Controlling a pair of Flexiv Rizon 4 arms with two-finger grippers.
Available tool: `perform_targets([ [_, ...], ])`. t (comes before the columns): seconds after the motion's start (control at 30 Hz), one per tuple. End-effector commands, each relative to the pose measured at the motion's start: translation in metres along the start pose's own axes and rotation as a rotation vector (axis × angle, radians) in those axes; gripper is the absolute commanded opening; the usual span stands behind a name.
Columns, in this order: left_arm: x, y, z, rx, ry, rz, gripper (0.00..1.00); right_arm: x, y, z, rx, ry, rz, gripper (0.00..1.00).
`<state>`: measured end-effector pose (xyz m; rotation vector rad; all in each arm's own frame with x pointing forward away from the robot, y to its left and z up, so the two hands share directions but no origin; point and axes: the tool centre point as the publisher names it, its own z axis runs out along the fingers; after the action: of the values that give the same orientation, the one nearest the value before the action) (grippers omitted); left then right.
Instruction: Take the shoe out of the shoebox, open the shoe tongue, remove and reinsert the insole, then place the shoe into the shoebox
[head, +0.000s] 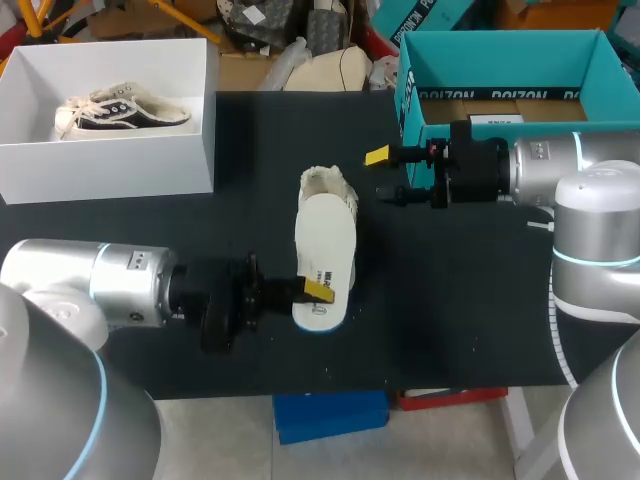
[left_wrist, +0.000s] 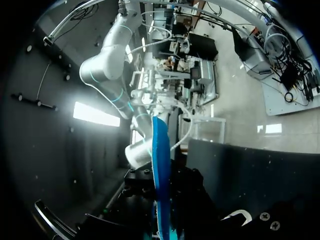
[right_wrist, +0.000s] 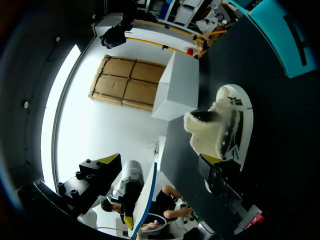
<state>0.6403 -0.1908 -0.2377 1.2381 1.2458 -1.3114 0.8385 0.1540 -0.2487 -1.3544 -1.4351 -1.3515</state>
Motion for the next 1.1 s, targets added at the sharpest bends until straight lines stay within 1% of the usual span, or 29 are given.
perform_targets([
  [0.03,0.000,-0.002,0.000,-0.004,0.003,0.002,0.00,0.000,0.000,0.002,-0.002,-0.002,0.000,1.00],
  [0.07,-0.001,-0.007,0.003,-0.010,-0.020,0.045,0.00,0.000,0.000,0.002,-0.002,-0.002,0.000,1.00],
  [0.1,-0.002,-0.011,0.004,-0.028,-0.075,0.083,0.00,0.000,0.000,0.002,-0.002,-0.002,0.000,1.00],
  [0.13,0.000,-0.015,0.004,-0.052,-0.078,0.154,0.00,0.000,0.000,0.002,-0.002,-0.002,0.000,1.00],
  [0.2,0.007,-0.018,0.003,-0.070,-0.117,0.225,0.00,0.000,0.000,0.002,-0.002,-0.002,0.000,1.00],
  [0.3,0.021,-0.013,-0.003,-0.112,-0.160,0.269,0.00,0.000,0.000,0.002,-0.002,-0.002,0.000,1.00],
  [0.33,0.025,-0.012,-0.005,-0.134,-0.142,0.317,0.00,0.000,0.000,0.002,-0.002,-0.002,0.000,1.00],
  [0.4,0.032,-0.007,-0.008,-0.139,-0.180,0.334,0.00,0.000,0.000,0.002,-0.002,-0.002,0.000,1.00],
  [0.43,0.035,-0.003,-0.010,-0.152,-0.167,0.380,0.00,0.000,0.000,0.002,-0.002,-0.002,0.000,1.00],
  [0.5,0.043,0.007,-0.012,-0.159,-0.177,0.310,0.00,0.000,0.000,0.002,-0.002,-0.002,0.000,1.00],
  [0.53,0.045,0.010,-0.013,-0.167,-0.173,0.326,0.00,0.000,0.000,0.002,-0.002,-0.002,0.000,1.00],
  [0.6,0.048,0.020,-0.014,-0.173,-0.169,0.285,0.00,0.000,0.000,0.002,-0.002,-0.002,0.000,1.00],
  [0.63,0.049,0.024,-0.014,-0.174,-0.149,0.292,0.00,0.000,0.000,0.002,-0.002,-0.002,0.000,1.00],
  [0.7,0.051,0.034,-0.012,-0.178,-0.111,0.239,0.00,0.000,0.000,0.002,-0.002,-0.002,0.000,1.00],
  [0.87,0.043,0.055,-0.005,-0.165,-0.040,0.222,0.00,0.000,0.000,0.002,-0.002,-0.002,0.000,1.00],
  [1.03,0.038,0.076,0.003,-0.144,-0.043,0.201,0.00,0.000,0.000,0.002,-0.002,-0.002,0.000,1.00],
  [1.1,0.037,0.083,0.006,-0.149,-0.035,0.208,0.00,0.000,0.000,0.002,-0.002,-0.002,0.000,1.00],
])
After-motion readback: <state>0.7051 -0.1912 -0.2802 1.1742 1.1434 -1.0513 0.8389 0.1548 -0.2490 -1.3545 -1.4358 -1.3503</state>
